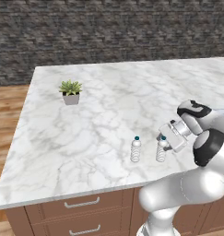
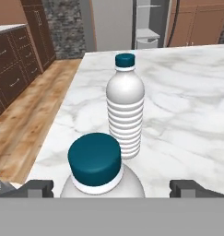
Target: Take the bottled waters from the counter and place them in the freezer to freeze. Close the freezer door after placing the bottles.
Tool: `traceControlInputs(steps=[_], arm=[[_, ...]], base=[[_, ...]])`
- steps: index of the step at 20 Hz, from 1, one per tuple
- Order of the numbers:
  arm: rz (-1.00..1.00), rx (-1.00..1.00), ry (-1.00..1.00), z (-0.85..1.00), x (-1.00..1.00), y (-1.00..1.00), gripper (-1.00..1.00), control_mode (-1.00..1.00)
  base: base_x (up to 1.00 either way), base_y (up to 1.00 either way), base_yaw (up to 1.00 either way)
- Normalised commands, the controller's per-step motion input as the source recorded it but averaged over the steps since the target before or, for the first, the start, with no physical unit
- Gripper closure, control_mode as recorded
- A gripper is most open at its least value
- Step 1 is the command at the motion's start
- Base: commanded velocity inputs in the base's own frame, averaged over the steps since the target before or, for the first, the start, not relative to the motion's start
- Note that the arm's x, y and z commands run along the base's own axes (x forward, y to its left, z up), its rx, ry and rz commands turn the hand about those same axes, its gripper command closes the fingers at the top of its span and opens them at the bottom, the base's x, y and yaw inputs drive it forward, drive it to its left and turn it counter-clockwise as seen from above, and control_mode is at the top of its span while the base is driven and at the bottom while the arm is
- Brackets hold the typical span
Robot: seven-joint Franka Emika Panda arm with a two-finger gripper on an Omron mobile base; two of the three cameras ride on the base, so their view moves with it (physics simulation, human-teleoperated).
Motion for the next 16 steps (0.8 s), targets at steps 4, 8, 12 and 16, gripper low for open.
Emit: traceControlInputs(steps=[4, 8, 12, 16], arm=[[0.03, 0.00, 0.00, -0.01, 0.00, 0.12, -1.00, -1.00], [0.00, 0.00, 0.00, -0.07, 0.00, 0.02, -1.00, -1.00], [0.00, 0.00, 0.00, -0.05, 0.00, 0.00, 1.00, -1.00], [0.00, 0.00, 0.00, -0.02, 0.00, 0.00, 1.00, -1.00]], base=[[0.00, 0.00, 0.00], [0.00, 0.00, 0.00], [0.00, 0.00, 0.00], [0.00, 0.00, 0.00]])
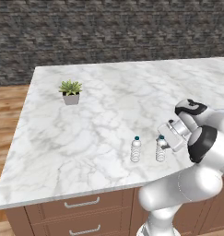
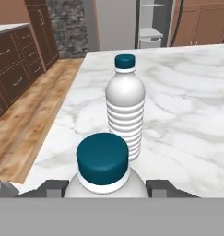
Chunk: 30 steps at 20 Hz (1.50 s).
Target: Take the bottled waters from the counter and place them in the freezer to freeze. Close the freezer door after placing the bottles.
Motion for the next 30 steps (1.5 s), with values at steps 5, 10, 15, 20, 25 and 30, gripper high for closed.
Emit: traceControlInputs(steps=[5, 10, 15, 20, 25, 30], arm=[[0.00, 0.00, 0.00, 0.00, -0.06, 0.00, 1.00, -1.00], [-0.15, 0.00, 0.02, 0.33, -0.19, 0.00, 1.00, -1.00], [-0.28, 0.00, 0.01, 0.96, -0.42, 0.00, 1.00, -1.00], [-0.35, -0.02, 0.04, 1.00, -0.43, 0.08, 1.00, -1.00], [-0.48, -0.09, 0.07, 1.00, -0.25, 0.29, 1.00, -1.00], [-0.54, -0.16, 0.12, 0.98, -0.02, 0.21, 1.00, -1.00]], base=[[0.00, 0.00, 0.00], [0.00, 0.00, 0.00], [0.00, 0.00, 0.00], [0.00, 0.00, 0.00], [0.00, 0.00, 0.00], [0.00, 0.00, 0.00]])
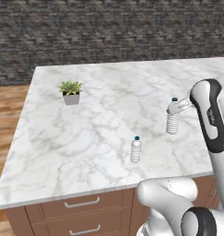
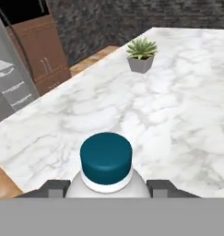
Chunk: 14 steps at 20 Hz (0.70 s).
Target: Take the bottled waters from the counter and place them in the freezer to freeze. Close the freezer door after placing the bottles.
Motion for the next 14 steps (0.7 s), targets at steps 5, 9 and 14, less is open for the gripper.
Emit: traceControlInputs(steps=[5, 9, 14], arm=[[-0.57, -0.15, 0.17, 0.76, 0.00, 0.23, 1.00, -1.00], [-0.59, -0.03, 0.13, 0.23, 0.01, 0.31, 1.00, -1.00], [-0.53, 0.00, 0.06, -0.11, -0.01, 0.07, 1.00, -1.00]], base=[[0.00, 0.00, 0.00], [0.00, 0.00, 0.00], [0.00, 0.00, 0.00]])
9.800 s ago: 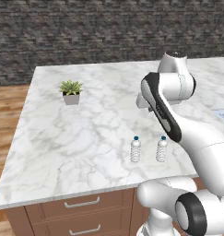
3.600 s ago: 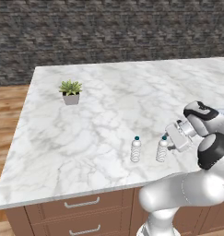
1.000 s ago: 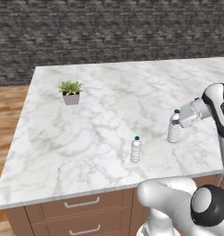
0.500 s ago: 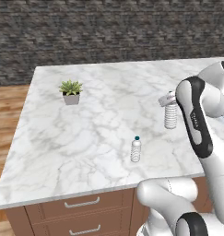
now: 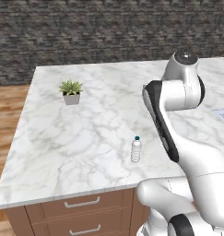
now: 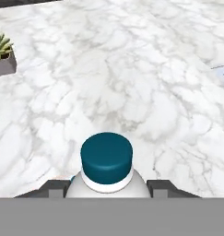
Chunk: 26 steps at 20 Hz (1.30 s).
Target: Take the bottled waters from the counter and place them in the freezer to freeze. Close the freezer door after placing the bottles.
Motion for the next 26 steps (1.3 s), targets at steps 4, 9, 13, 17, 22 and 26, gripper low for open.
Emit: traceControlInputs(steps=[4, 9, 13, 17, 22, 26], arm=[[-0.40, 0.00, 0.03, -0.06, -0.06, 0.00, 1.00, -1.00], [-0.03, -0.01, -0.03, -0.02, -0.20, 0.00, 1.00, -1.00], [0.24, -0.06, -0.02, -0.02, -0.41, 0.00, 1.00, -1.00], [0.33, -0.08, -0.10, -0.01, -0.45, -0.02, 1.00, -1.00], [0.30, -0.08, -0.21, -0.01, -0.32, 0.00, 1.00, -1.00], [0.09, 0.00, -0.31, 0.00, -0.11, 0.00, 1.00, -1.00]], base=[[0.00, 0.00, 0.00], [0.00, 0.00, 0.00], [0.00, 0.00, 0.00], [0.00, 0.00, 0.00], [0.00, 0.00, 0.00], [0.00, 0.00, 0.00]])
